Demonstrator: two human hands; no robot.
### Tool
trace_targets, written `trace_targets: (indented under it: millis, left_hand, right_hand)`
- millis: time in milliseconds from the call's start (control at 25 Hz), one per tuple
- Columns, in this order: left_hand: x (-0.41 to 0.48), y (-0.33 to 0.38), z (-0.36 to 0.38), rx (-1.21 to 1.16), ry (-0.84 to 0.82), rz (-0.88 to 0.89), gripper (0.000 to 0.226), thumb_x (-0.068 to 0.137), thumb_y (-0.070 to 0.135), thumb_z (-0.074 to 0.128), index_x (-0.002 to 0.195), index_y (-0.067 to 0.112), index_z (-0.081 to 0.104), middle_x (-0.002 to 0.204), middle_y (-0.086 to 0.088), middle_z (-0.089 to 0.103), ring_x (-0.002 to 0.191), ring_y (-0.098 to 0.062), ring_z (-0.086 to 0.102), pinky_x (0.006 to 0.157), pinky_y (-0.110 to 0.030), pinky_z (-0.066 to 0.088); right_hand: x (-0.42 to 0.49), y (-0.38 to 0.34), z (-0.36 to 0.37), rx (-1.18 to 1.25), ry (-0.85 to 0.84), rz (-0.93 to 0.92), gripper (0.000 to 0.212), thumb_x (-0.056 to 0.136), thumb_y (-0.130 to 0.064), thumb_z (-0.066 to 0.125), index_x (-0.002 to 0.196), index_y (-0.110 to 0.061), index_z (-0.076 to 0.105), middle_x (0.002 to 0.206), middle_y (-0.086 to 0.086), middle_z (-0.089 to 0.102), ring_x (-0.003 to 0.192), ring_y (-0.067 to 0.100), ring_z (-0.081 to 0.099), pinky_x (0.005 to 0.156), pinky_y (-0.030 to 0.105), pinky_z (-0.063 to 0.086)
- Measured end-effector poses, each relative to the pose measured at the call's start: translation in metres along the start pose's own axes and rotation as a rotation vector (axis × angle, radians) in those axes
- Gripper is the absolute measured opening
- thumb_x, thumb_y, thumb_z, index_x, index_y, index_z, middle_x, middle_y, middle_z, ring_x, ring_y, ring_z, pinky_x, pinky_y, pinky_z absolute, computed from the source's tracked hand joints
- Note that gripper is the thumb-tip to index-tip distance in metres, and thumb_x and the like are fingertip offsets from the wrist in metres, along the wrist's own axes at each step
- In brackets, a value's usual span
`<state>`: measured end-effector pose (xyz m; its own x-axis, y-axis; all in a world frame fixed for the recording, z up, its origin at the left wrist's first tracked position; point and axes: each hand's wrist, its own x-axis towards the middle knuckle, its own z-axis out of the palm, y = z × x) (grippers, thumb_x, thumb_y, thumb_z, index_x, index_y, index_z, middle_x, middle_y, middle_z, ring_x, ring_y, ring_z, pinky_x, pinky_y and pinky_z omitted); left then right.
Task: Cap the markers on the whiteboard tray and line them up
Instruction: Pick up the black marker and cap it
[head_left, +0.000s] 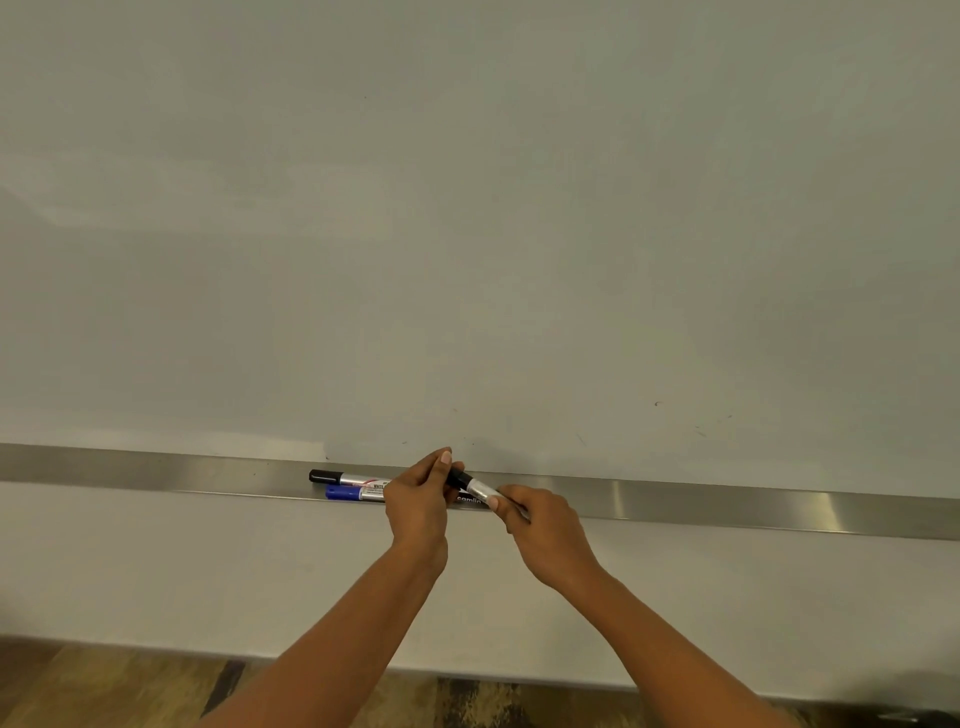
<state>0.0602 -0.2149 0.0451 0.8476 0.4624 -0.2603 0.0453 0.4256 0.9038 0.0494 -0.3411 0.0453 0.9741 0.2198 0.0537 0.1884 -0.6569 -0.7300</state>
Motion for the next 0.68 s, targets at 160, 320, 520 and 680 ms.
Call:
trace_targets:
  millis: [160, 320, 520, 680]
  left_hand:
    - [0.001, -0.001, -0.001, 0.006, -0.019, 0.006, 0.024, 0.085, 0.007, 0.057, 0.107, 0.0, 0.062, 0.076, -0.006, 0.065, 0.073, -0.015, 0.061, 0.078, -0.03, 0.051]
    - [0.003, 0.0, -0.001, 0.042, -0.048, 0.014, 0.022, 0.085, 0.008, 0.057, 0.106, 0.002, 0.063, 0.077, -0.007, 0.066, 0.074, -0.017, 0.061, 0.076, -0.03, 0.051]
    - [0.005, 0.0, -0.001, 0.068, -0.066, 0.021, 0.016, 0.085, 0.01, 0.057, 0.099, 0.007, 0.065, 0.075, -0.007, 0.066, 0.072, -0.018, 0.062, 0.073, -0.029, 0.052]
    - [0.015, 0.005, -0.002, 0.274, -0.173, 0.056, 0.014, 0.086, 0.015, 0.058, 0.095, 0.009, 0.067, 0.073, -0.003, 0.067, 0.074, -0.019, 0.064, 0.067, -0.021, 0.05]
  right_hand:
    - [0.0, -0.001, 0.001, 0.104, -0.038, 0.048, 0.025, 0.094, -0.032, 0.045, 0.09, -0.016, 0.064, 0.058, -0.006, 0.047, 0.051, 0.009, 0.04, 0.052, 0.025, 0.031]
    - [0.0, -0.001, 0.003, 0.227, -0.056, 0.116, 0.023, 0.093, -0.03, 0.047, 0.086, -0.018, 0.065, 0.058, -0.007, 0.048, 0.052, 0.009, 0.04, 0.054, 0.026, 0.032]
    - [0.0, 0.002, 0.003, 0.271, -0.065, 0.13, 0.021, 0.093, -0.03, 0.046, 0.079, -0.024, 0.062, 0.059, -0.007, 0.049, 0.052, 0.009, 0.039, 0.054, 0.025, 0.032]
    - [0.002, 0.009, 0.002, 0.237, -0.054, 0.105, 0.026, 0.094, -0.032, 0.044, 0.092, -0.015, 0.064, 0.06, -0.008, 0.049, 0.051, 0.008, 0.038, 0.053, 0.024, 0.031]
